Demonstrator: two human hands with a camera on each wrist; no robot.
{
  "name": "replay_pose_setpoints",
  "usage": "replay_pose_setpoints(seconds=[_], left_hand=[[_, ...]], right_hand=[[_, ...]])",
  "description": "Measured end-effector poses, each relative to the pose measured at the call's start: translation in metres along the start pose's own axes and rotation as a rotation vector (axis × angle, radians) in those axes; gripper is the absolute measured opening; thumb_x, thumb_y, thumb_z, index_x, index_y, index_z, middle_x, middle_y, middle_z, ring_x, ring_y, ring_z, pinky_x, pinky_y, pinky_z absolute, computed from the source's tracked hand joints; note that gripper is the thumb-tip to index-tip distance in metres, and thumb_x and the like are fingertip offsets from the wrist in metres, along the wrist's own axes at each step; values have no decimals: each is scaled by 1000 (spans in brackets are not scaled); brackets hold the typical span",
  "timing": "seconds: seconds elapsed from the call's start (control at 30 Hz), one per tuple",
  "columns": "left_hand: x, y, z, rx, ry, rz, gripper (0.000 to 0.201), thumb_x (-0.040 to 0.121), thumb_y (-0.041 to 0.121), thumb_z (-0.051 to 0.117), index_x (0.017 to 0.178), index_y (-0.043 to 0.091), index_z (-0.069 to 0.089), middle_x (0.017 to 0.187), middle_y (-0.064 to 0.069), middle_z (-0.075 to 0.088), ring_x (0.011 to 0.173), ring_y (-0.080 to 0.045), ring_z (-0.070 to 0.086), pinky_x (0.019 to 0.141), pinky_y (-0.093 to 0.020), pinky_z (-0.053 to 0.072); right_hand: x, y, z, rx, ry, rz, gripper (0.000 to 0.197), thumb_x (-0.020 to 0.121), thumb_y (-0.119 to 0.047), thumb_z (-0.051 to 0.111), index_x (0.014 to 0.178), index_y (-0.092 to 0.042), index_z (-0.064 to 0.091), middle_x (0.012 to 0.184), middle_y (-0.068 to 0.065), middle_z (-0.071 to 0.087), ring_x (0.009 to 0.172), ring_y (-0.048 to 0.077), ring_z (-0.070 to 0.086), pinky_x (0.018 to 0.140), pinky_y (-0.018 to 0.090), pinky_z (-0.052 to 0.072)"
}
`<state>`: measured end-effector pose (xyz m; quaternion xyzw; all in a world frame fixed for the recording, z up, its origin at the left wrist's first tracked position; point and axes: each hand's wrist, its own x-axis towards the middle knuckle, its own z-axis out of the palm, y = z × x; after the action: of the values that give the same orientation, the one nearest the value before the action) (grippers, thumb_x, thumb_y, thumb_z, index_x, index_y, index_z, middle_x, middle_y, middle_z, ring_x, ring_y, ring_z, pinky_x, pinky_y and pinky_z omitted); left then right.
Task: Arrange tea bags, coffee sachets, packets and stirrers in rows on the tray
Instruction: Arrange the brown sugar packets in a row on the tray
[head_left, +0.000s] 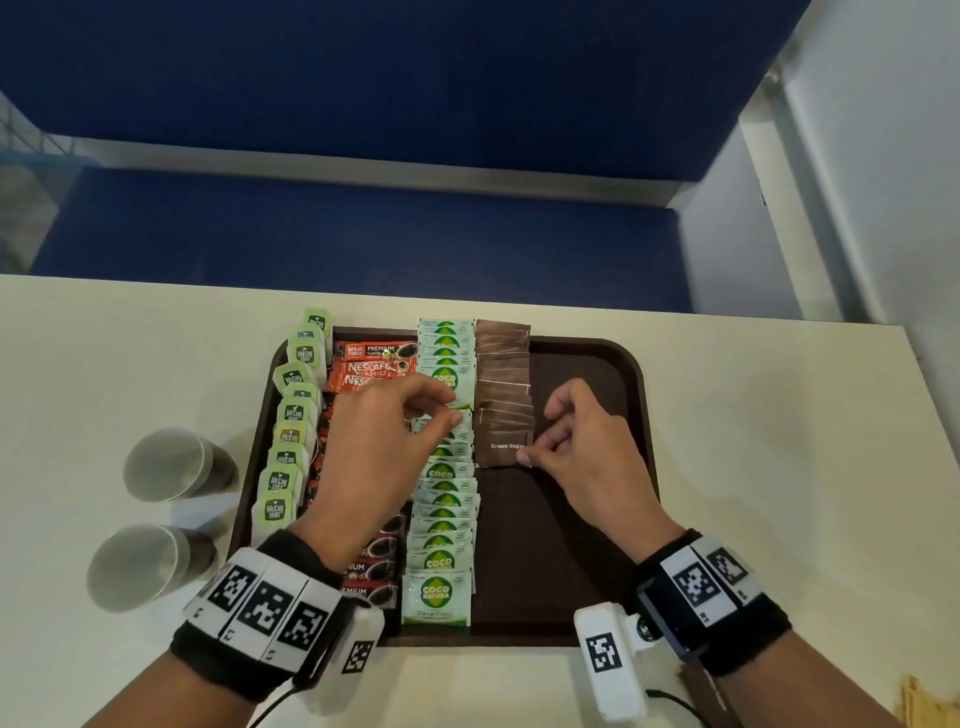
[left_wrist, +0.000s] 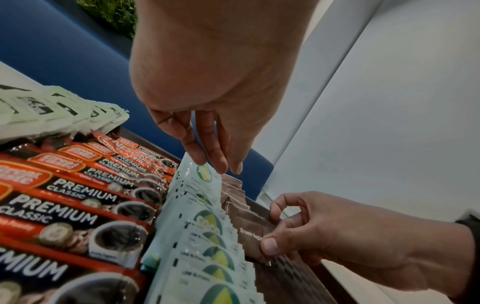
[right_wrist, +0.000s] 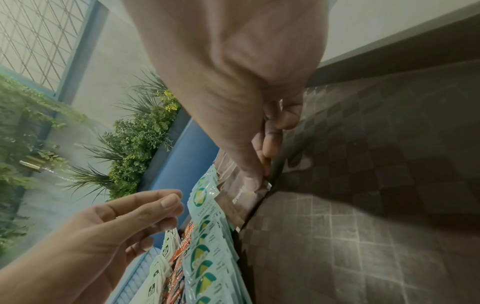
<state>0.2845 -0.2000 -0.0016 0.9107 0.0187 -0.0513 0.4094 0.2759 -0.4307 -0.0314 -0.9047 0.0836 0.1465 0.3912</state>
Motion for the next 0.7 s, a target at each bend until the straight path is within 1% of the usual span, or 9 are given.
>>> replay_pose_setpoints(seconds=[0.03,0.1,0.17,0.33,0.43,0.5,0.6,0.63,0.7], left_hand=[[0,0,0,-1,-2,-6,13,91,33,86,103,31,80,86,23,74,87,9,69,76,-8,50],[-1,-1,0,-9,-6,-12,12,92,33,85,103,32,80,86,23,75,87,7,70,75,-11,52],[-1,-1,-1,-18,-7,-15,11,92,33,85,102,33,80,86,23,75,86,8,70,75,-15,54],[-1,0,-1,-31,-14,-13,11,91,31,85,101,33,80,84,24,74,85,7,70,77,-14,54],[-1,3,-1,-42,-13,0,11,91,29,86,100,33,80,84,24,74,84,5,71,78,-17,56],[-2,4,-1,-41,-14,6,11,91,29,86,99,34,80,83,25,73,84,6,70,78,-17,56],[-3,4,0,-28,-20,10,11,92,30,85,100,35,79,84,26,73,85,8,70,78,-16,56],[-3,6,1,-24,-22,13,11,93,30,84,101,35,79,85,26,73,87,9,70,78,-14,55],[-5,11,1,-21,-46,33,11,96,29,81,105,34,79,90,27,73,92,12,67,77,-4,50]], right_hand=[[0,-1,0,-2,0,1,51,80,-29,94,98,-32,47,74,-17,74,59,2,60,68,41,56],[0,-1,0,-1,2,8,51,79,-30,94,98,-33,47,74,-17,74,60,2,61,68,41,56],[0,-2,0,-6,1,16,51,79,-32,95,98,-33,47,74,-14,74,63,3,62,69,43,58],[-2,-3,-3,-16,-27,23,51,78,-34,95,101,-33,50,73,-12,74,62,4,64,72,43,60],[-4,-3,-6,-15,-30,21,51,78,-37,95,101,-33,50,72,-12,73,61,3,63,71,40,58],[-6,-3,-8,-21,-20,24,48,81,-38,93,103,-32,51,73,-11,73,63,3,63,71,37,57],[-10,-4,-18,-2,22,19,34,92,-41,83,107,-30,54,78,-9,72,71,6,66,73,33,57],[-13,-5,-23,19,41,9,29,96,-42,78,108,-30,55,80,-8,73,73,7,68,73,30,57],[-22,-6,-38,70,77,-15,19,101,-41,71,109,-32,56,85,-9,75,78,4,71,72,17,55]])
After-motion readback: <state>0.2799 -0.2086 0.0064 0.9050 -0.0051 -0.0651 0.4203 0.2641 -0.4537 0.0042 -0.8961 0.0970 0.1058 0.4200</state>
